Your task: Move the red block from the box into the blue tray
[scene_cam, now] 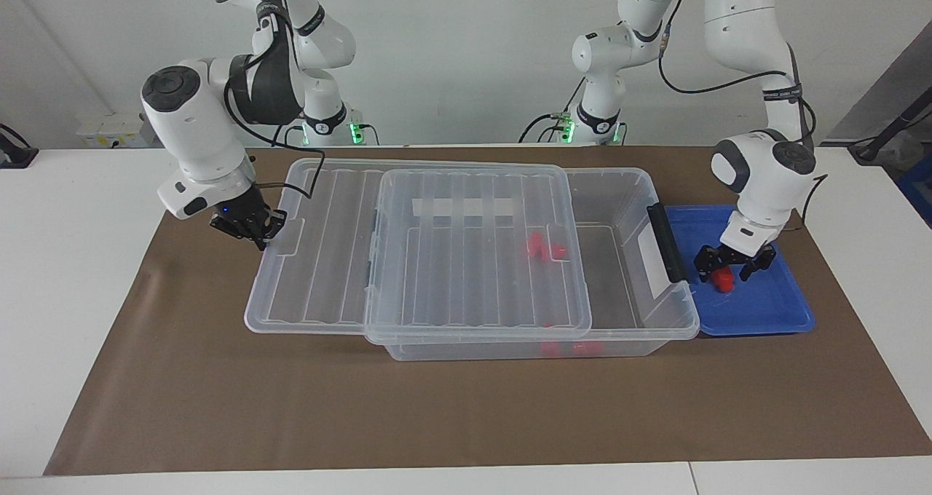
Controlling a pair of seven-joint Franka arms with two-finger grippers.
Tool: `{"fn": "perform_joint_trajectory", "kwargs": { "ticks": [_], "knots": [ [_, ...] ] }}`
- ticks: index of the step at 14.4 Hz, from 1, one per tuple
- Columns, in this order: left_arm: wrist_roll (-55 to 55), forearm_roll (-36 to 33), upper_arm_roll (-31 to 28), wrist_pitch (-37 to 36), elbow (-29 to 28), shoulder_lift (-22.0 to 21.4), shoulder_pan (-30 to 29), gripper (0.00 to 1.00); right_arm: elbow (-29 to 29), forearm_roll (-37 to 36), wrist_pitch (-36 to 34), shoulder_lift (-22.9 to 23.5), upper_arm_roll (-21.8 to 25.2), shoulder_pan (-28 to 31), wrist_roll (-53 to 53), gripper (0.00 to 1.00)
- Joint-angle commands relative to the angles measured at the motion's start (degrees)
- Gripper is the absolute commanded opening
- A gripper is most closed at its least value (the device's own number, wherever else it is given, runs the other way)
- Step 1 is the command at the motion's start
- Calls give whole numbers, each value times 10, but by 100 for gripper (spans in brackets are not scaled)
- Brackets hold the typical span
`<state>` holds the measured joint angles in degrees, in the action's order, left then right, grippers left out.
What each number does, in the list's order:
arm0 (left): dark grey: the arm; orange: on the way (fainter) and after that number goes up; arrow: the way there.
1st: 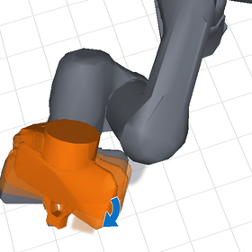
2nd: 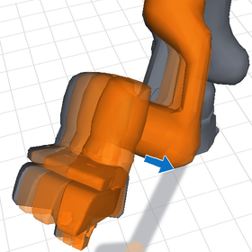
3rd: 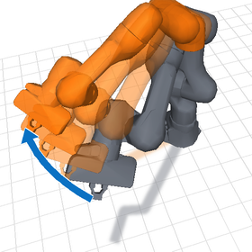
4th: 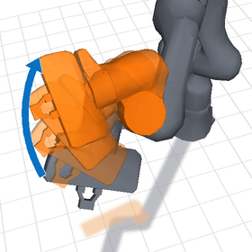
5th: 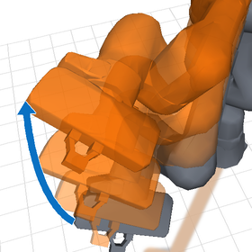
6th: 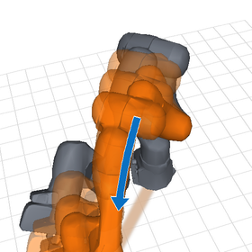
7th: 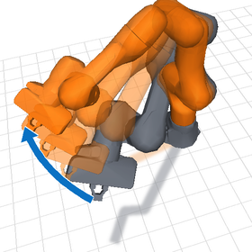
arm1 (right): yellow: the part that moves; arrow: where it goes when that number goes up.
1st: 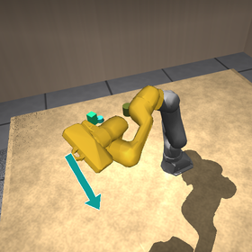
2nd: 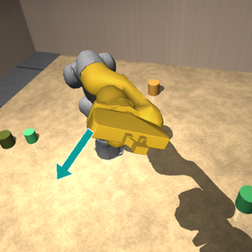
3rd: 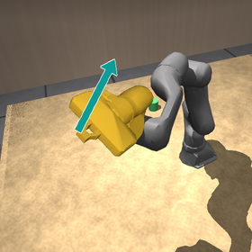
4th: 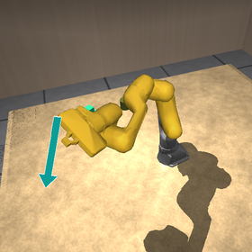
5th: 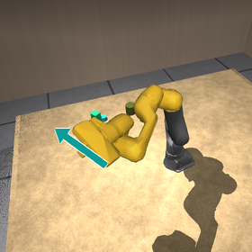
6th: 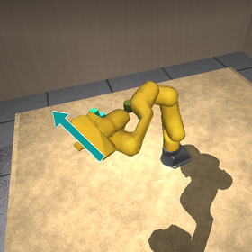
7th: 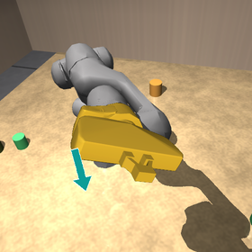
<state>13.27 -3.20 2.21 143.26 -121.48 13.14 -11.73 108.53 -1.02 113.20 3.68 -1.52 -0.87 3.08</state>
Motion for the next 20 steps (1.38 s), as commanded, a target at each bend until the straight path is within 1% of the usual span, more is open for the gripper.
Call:
{"fn": "perform_joint_trajectory", "kwargs": {
  "ticks": [1,3,4,5,6,7,8,10,12,13,15,16,18,19,20],
  "knots": [
    [1,7,4,-143,80,-29,11,100,12,6,-17,-15,-1,-18,-16,0],
    [-4,8,4,-224,133,-41,28,100,12,6,-27,-17,-1,-34,-15,0],
    [-4,9,4,-250,148,-48,32,100,12,6,-32,-17,-1,-39,-16,0],
    [-7,12,4,-273,160,-57,38,100,12,6,-34,-17,-1,-47,-16,0],
    [-17,29,4,-287,170,-68,48,100,12,6,-36,-18,-1,-57,-14,0],
    [-43,46,4,-299,178,-78,55,100,12,6,-37,-18,-1,-66,-13,0],
    [-71,49,5,-309,185,-86,64,100,12,6,-37,-21,-1,-75,-11,0],
    [-109,49,4,-319,187,-108,92,100,14,7,-40,-22,-1,-84,-11,0],
    [-163,49,4,-344,186,-131,123,100,19,7,-41,-24,-1,-95,-11,0],
    [-164,49,4,-358,183,-139,140,100,19,7,-41,-24,-1,-96,-11,0],
    [-166,49,6,-352,178,-145,154,100,21,18,-40,-25,-1,-111,-11,0],
    [-164,49,6,-352,178,-148,155,100,22,35,-40,-26,-1,-112,-11,0],
    [-163,49,8,-352,177,-149,157,100,22,44,-40,-26,-1,-115,-11,0],
    [-168,48,9,-359,185,-148,163,100,22,44,-40,-26,-1,-125,-10,0],
    [-172,49,9,-382,192,-152,168,100,22,44,-40,-28,-1,-128,-7,0]
  ]
}}
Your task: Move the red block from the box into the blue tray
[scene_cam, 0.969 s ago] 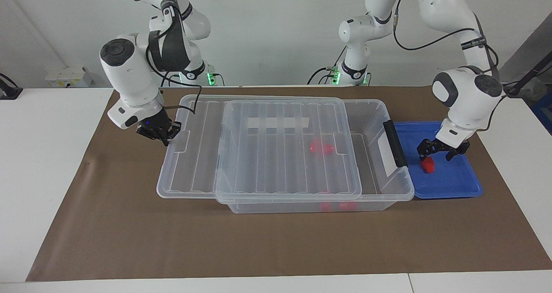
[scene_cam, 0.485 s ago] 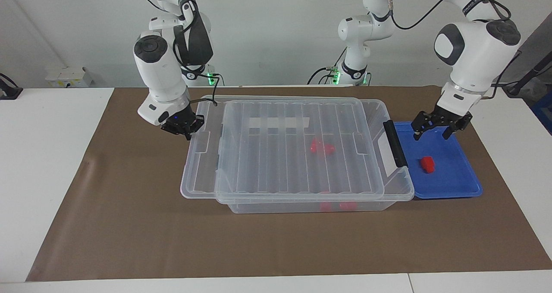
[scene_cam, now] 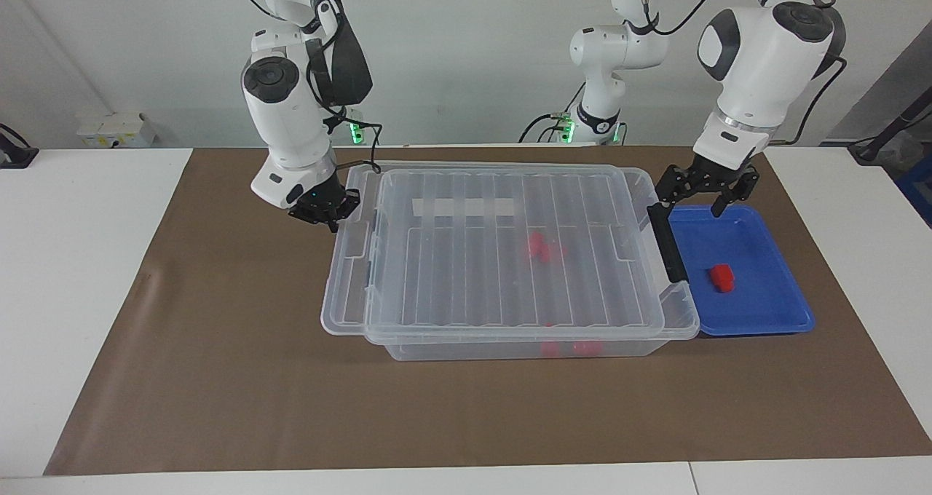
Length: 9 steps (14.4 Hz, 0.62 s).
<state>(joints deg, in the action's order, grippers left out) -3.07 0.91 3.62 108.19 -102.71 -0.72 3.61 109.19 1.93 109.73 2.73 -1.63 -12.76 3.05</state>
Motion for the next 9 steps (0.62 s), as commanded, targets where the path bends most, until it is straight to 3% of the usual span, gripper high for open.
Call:
{"fn": "perform_joint_trajectory", "kwargs": {
  "ticks": [1,5,7,9],
  "knots": [
    [-14,7,-5,-59,13,-15,15,100,16,14,-6,-18,0,-13,-5,0],
    [-36,8,-3,-83,18,-25,25,100,20,14,-6,-21,0,-28,-4,0],
    [-66,8,-48,-85,15,-27,72,100,21,14,-6,-23,0,-31,-4,0],
    [-75,8,-62,-87,15,-27,81,100,22,14,-6,-23,0,-32,-5,0]
  ]
}}
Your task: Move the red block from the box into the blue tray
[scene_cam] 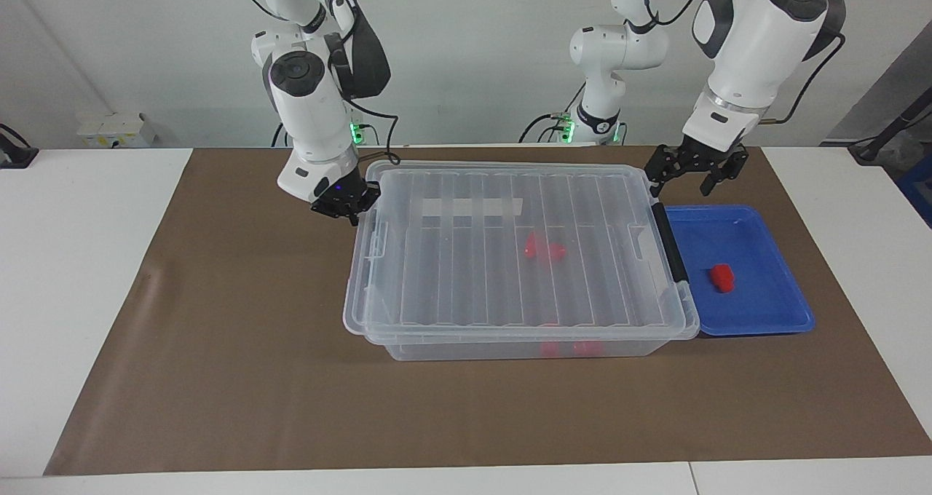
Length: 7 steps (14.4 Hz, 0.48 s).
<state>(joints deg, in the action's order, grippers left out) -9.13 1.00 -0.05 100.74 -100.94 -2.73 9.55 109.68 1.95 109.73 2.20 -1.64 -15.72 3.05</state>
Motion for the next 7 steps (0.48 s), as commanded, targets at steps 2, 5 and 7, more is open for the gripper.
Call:
{"fn": "perform_joint_trajectory", "kwargs": {
  "ticks": [2,5,7],
  "knots": [
    [-11,7,-22,-13,-1,-8,10,100,19,14,-10,-19,-6,-2,-6,0],
    [-10,7,-21,-16,-1,-10,9,100,19,15,-12,-19,-6,-2,-9,0],
    [-11,7,-22,-22,-2,-14,8,100,19,14,-14,-19,-6,-2,-9,0]
  ]
}}
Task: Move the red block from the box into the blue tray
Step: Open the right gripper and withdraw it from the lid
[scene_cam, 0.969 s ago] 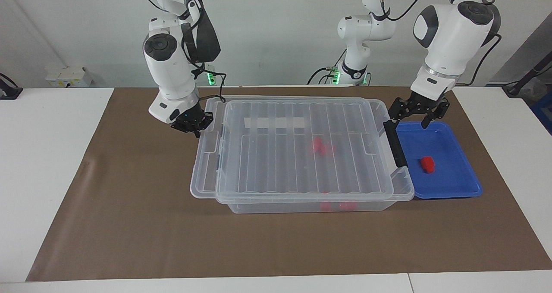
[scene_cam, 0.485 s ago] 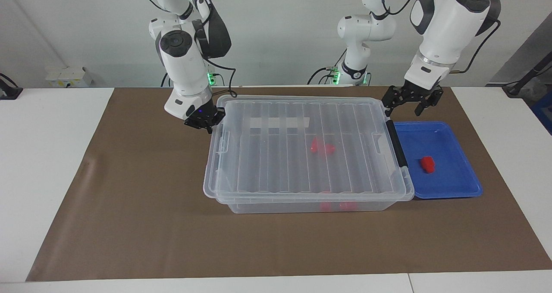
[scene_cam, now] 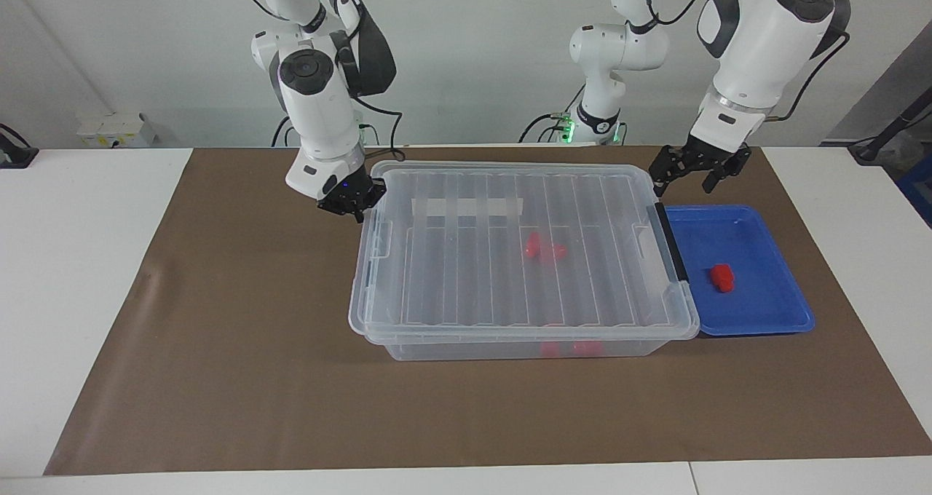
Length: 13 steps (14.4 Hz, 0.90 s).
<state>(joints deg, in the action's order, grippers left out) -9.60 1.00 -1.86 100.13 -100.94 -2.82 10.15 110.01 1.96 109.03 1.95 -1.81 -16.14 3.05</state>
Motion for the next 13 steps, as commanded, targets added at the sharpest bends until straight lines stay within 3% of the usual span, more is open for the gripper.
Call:
{"fn": "perform_joint_trajectory", "kwargs": {
  "ticks": [1,6,7,8,9,13],
  "knots": [
    [-6,7,-4,-16,-5,-13,1,100,15,14,-8,-17,-4,3,-9,0],
    [-6,7,-12,-12,-5,-13,-11,100,13,14,-10,-29,0,14,-2,0],
    [-6,7,-12,-12,-5,-13,-12,100,10,14,-9,-30,3,22,-2,32],
    [-6,7,-12,-12,-5,-13,-12,100,8,14,-9,-34,3,37,-2,81],
    [-6,7,-12,-12,-5,-13,-12,100,8,14,-9,-38,3,51,-2,100],
    [-6,7,-12,-12,-5,-13,-12,100,-11,12,-15,-54,4,102,-2,100]
  ]
}}
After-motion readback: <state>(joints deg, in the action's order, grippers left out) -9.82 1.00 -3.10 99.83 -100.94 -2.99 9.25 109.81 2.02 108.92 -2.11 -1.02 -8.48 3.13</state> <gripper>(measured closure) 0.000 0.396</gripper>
